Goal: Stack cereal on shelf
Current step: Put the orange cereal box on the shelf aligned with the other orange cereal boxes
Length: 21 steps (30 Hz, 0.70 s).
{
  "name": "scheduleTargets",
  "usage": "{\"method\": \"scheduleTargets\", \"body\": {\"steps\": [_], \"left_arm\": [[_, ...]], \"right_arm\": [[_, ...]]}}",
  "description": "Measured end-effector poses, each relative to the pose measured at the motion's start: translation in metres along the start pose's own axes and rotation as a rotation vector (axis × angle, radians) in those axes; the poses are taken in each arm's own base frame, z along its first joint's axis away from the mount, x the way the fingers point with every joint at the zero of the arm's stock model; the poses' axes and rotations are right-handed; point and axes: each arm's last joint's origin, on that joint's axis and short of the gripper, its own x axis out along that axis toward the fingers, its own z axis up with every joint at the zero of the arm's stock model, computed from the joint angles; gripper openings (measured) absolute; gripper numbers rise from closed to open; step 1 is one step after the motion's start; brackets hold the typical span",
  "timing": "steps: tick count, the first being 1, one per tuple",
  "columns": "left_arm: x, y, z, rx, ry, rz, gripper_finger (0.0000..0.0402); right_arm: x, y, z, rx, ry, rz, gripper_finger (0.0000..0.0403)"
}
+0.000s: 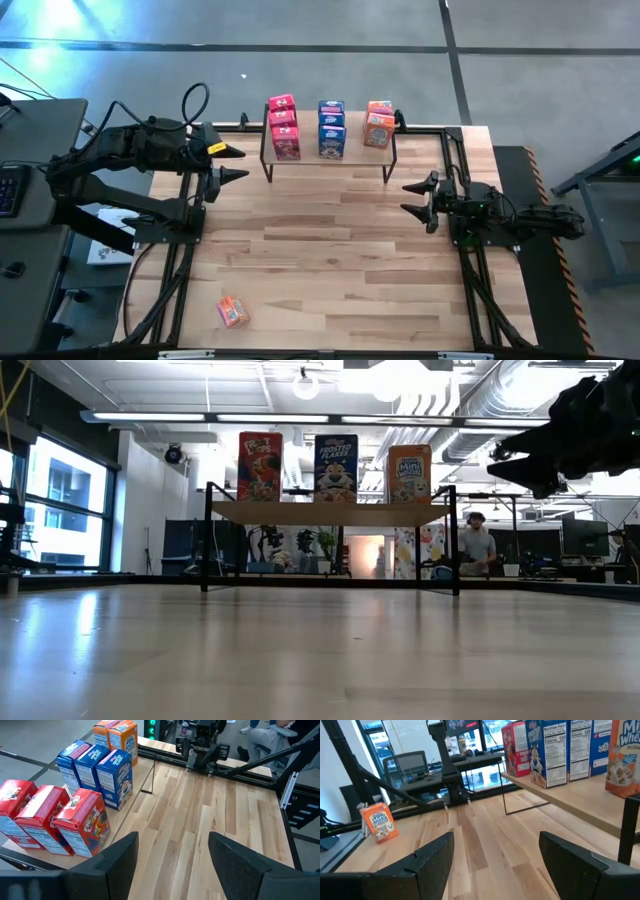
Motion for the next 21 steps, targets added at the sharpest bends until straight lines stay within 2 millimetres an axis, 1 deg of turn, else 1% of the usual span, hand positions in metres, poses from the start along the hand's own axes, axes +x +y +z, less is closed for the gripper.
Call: {"method": "scheduleTargets", "body": {"steps": [5,21], "left_arm": [[0.0001,0.0,0.0,0.0,0.0,0.0,0.0232],[0.0,0.0,0.0,0.0,0.0,0.0,0.0232]], "right_arm": [[0.0,0.0002,-0.0002,-0.029,0.003,0.008,0.0284],[0.0,0.0003,-0.0005,-0.028,0.006,0.012,0.0284]]}}
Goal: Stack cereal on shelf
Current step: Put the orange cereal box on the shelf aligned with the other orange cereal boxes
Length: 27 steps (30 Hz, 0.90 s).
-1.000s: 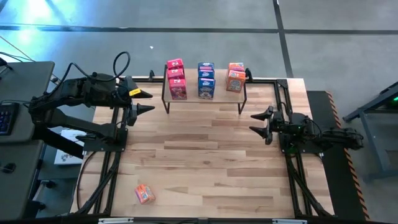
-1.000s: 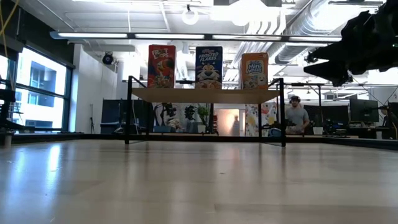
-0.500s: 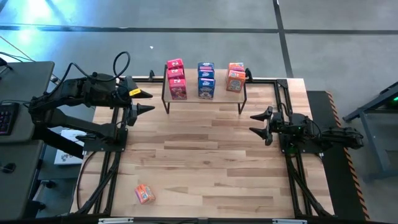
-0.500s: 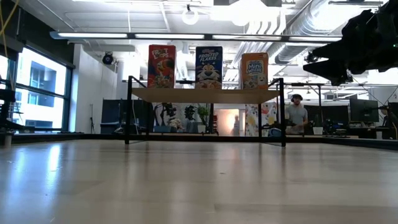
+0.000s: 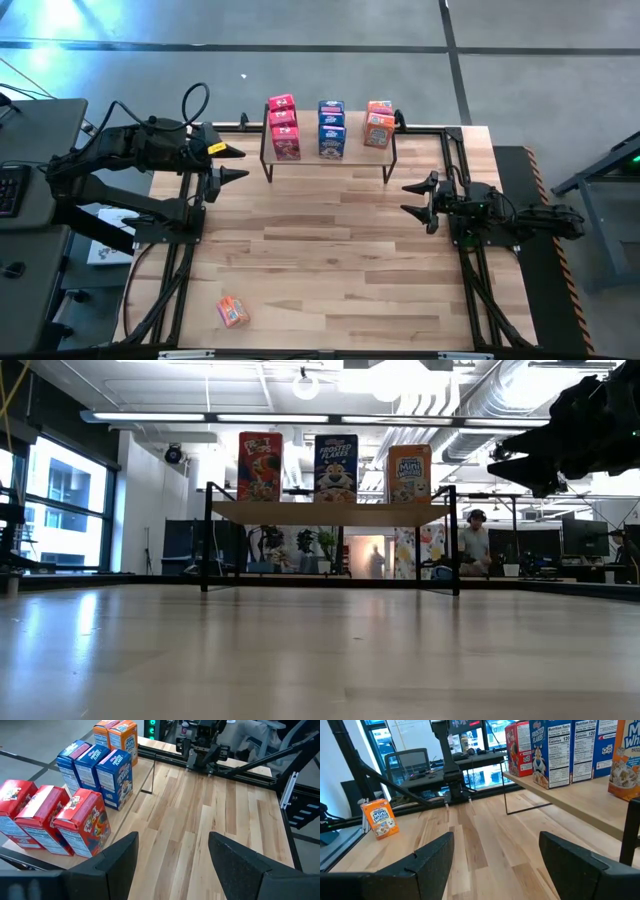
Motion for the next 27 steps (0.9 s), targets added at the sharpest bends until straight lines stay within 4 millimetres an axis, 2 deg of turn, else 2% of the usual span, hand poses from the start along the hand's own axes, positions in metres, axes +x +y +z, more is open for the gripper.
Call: {"method": "scheduleTargets", "body": {"steps": [16,21,27], "left_arm": [[0.009,-0.003,0.007,0.001,-0.036,-0.01,0.0232],[0.016,-0.009,0.004,0.15,0.03,-0.098,0.0232],[0.025,-0.026,-0.009,0.236,0.179,-0.183,0.0232]], "right_arm": [[0.0,0.0,0.0,0.0,0.001,0.0,0.0284],[0.0,0.0,0.0,0.0,0.001,0.0,0.0284],[0.0,0.0,0.0,0.0,0.003,-0.001,0.0284]]}}
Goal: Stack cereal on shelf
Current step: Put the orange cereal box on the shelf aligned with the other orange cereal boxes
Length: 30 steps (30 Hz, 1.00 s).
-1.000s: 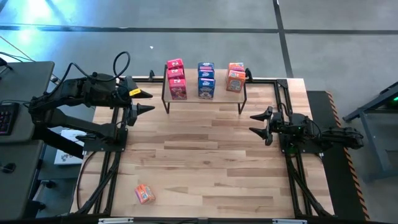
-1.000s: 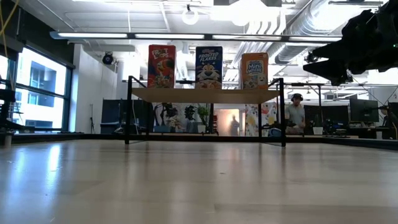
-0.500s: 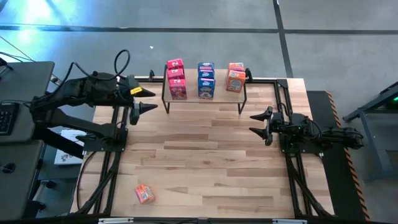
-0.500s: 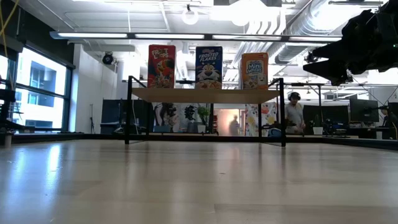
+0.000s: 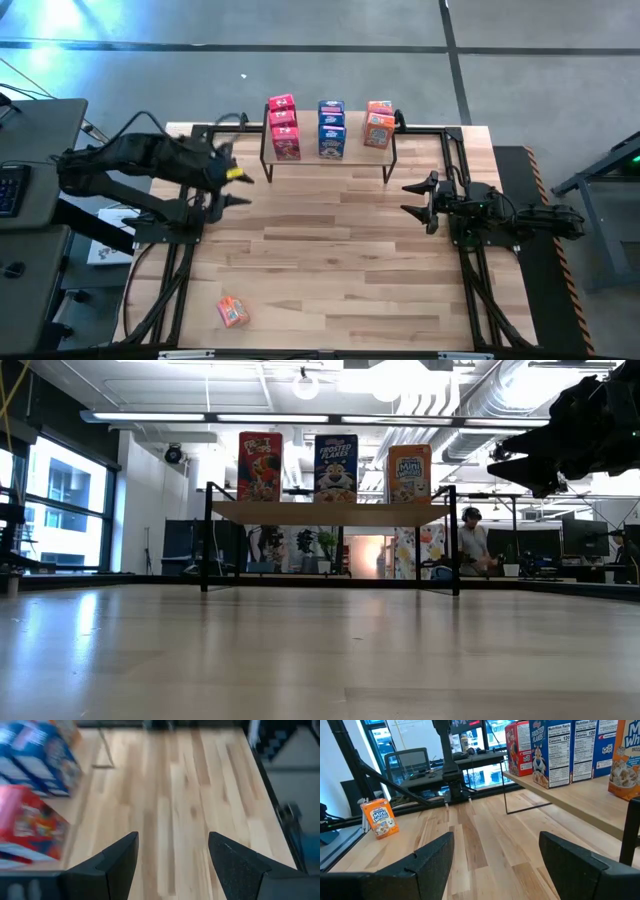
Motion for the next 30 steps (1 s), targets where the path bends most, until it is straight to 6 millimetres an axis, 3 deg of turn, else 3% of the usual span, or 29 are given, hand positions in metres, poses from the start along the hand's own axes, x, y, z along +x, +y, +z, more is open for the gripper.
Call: {"method": "scheduleTargets", "body": {"steps": [15,30], "left_arm": [[0.024,-0.069,-0.017,0.149,0.278,-0.181,0.0232],[0.03,-0.148,-0.046,0.319,0.428,-0.296,0.0232]], "right_arm": [[0.0,0.0,0.0,0.0,0.003,0.004,0.0284],[0.0,0.0,0.0,0.0,0.003,0.004,0.0284]]}}
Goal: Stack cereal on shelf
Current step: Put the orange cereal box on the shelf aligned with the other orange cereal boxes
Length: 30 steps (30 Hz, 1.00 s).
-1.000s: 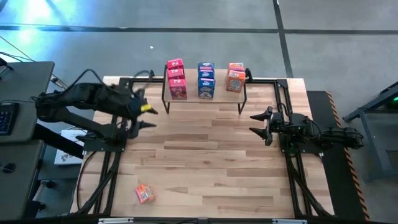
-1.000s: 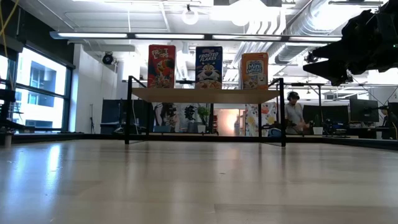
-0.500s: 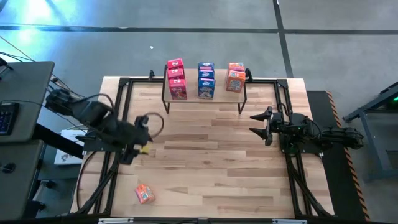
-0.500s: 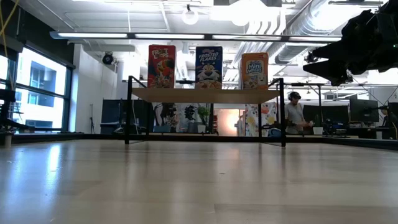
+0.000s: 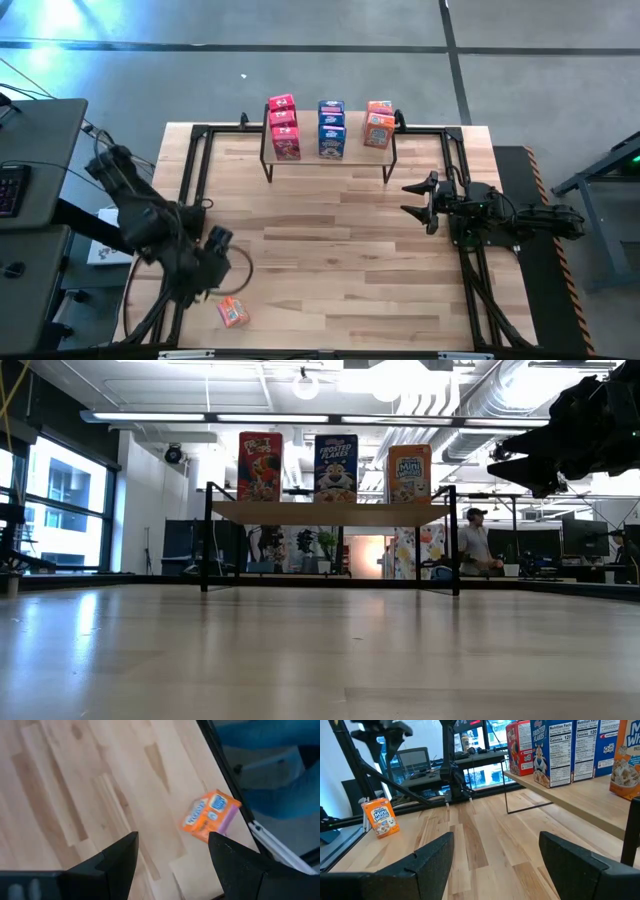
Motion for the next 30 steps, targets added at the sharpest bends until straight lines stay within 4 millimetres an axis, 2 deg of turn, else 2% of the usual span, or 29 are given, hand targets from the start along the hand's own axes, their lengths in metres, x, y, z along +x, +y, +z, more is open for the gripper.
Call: {"method": "scheduleTargets", "body": {"steps": [10,19,30], "left_arm": [[0.035,-0.042,0.007,0.126,0.072,-0.011,0.0244],[0.066,-0.059,0.01,0.15,0.158,0.022,0.0308],[0.11,-0.075,0.013,0.192,0.27,0.038,0.0313]], "right_arm": [[0.0,0.0,0.0,0.0,0.0,0.0,0.0284],[0.0,0.0,0.0,0.0,0.0,0.0,0.0284],[0.0,0.0,0.0,0.0,0.0,-0.001,0.0284]]}}
